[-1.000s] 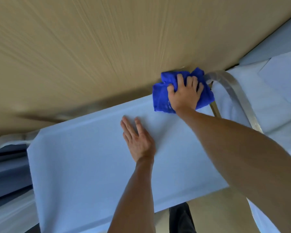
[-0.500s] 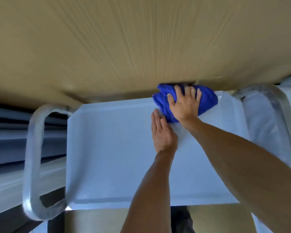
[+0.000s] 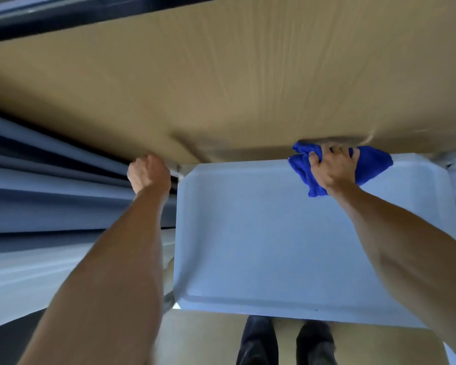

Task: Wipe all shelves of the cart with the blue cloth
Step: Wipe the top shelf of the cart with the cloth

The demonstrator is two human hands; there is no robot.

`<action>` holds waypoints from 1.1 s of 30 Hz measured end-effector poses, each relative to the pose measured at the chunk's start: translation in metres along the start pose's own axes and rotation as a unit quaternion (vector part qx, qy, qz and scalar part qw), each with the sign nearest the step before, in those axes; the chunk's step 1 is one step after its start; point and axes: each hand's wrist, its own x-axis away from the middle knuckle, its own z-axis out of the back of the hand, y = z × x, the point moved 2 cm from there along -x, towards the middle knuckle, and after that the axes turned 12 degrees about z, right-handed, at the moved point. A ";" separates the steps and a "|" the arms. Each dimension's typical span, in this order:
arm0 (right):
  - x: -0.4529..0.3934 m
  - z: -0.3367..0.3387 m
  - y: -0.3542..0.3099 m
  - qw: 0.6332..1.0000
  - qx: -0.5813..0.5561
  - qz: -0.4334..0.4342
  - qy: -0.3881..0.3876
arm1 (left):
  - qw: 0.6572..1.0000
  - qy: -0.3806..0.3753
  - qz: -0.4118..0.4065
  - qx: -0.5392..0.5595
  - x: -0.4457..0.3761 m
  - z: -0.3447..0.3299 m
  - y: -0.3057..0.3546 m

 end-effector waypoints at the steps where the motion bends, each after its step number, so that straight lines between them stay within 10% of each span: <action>1: 0.001 -0.002 -0.018 1.000 0.003 0.015 0.009 | 1.000 -0.004 -0.011 0.024 -0.004 -0.002 -0.009; 14: 0.036 -0.045 -0.328 0.966 -0.099 0.238 0.016 | 0.991 0.014 -0.042 0.129 -0.013 -0.009 -0.020; 26: 0.333 -0.010 -0.240 0.921 -0.091 0.366 -0.098 | 0.986 0.038 -0.100 0.131 -0.015 -0.003 -0.011; 33: 0.320 -0.014 -0.230 0.906 -0.073 0.397 -0.125 | 0.970 0.084 -0.203 0.100 0.061 -0.013 0.006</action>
